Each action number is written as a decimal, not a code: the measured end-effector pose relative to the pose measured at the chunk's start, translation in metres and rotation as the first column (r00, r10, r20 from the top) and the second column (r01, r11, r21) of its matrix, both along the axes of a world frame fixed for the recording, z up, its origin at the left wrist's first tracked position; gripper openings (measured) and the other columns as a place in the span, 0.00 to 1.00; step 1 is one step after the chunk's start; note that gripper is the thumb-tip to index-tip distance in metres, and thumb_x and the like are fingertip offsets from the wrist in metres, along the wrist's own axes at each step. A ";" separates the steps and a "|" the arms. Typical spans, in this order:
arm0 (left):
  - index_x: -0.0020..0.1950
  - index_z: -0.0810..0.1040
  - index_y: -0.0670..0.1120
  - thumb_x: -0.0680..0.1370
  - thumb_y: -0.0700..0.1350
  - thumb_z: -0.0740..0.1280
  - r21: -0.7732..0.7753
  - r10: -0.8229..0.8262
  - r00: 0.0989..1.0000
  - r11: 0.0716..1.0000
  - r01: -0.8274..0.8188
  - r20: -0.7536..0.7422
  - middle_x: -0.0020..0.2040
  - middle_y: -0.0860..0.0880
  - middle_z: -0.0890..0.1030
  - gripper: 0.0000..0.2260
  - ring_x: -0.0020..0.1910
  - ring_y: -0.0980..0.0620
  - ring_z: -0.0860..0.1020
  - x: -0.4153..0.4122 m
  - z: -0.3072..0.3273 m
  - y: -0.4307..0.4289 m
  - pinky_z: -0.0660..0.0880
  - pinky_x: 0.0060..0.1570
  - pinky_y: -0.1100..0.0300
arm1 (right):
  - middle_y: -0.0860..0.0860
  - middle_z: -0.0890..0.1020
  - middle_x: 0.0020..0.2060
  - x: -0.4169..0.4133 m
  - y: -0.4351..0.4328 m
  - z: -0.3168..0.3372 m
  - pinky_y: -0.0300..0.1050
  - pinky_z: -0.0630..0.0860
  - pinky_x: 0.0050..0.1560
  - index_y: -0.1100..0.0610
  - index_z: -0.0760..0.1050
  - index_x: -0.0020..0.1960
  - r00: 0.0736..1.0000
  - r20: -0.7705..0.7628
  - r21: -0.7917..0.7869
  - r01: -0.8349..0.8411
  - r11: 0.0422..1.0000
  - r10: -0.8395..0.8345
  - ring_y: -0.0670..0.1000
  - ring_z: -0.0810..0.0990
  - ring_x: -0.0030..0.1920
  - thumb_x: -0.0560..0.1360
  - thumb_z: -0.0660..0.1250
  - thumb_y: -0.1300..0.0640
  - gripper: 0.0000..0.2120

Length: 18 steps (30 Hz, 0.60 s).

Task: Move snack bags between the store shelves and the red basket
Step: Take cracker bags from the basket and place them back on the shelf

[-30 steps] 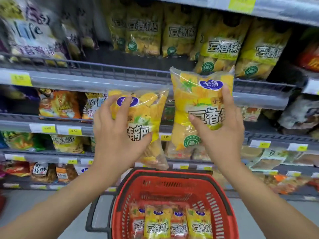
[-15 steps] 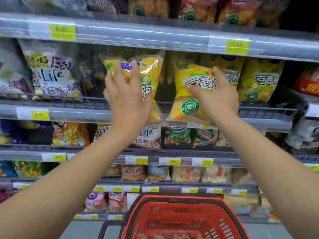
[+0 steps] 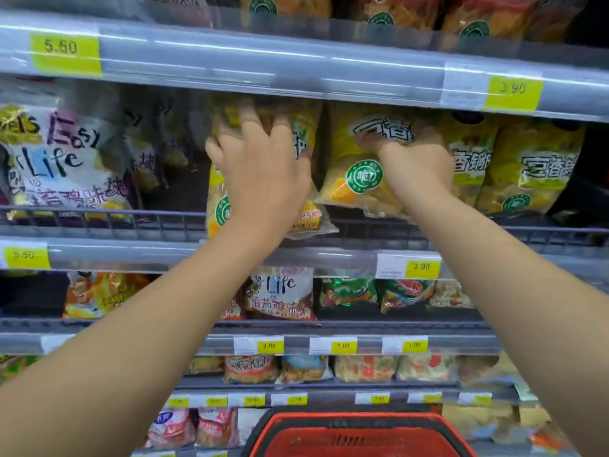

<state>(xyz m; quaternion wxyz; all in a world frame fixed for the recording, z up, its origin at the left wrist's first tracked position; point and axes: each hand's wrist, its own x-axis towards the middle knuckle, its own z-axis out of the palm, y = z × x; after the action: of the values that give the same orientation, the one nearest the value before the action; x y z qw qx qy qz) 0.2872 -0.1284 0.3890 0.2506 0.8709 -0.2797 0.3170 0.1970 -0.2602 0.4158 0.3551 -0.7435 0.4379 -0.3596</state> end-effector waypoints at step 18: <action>0.78 0.42 0.59 0.66 0.71 0.68 0.160 -0.013 0.902 0.983 0.091 -0.432 0.78 0.40 0.38 0.50 0.75 0.33 0.40 0.060 -0.028 -0.046 0.44 0.70 0.31 | 0.61 0.55 0.72 0.055 -0.036 -0.049 0.57 0.63 0.66 0.49 0.44 0.77 0.920 -0.386 -0.254 -0.179 0.951 0.070 0.64 0.56 0.71 0.67 0.70 0.33 0.52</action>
<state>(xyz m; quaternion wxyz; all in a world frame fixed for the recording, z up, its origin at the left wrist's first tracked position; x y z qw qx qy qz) 0.3477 -0.1740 0.3611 0.2364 0.9301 -0.2680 0.0846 0.2519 -0.2957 0.3666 0.1775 -0.8678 0.3926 -0.2475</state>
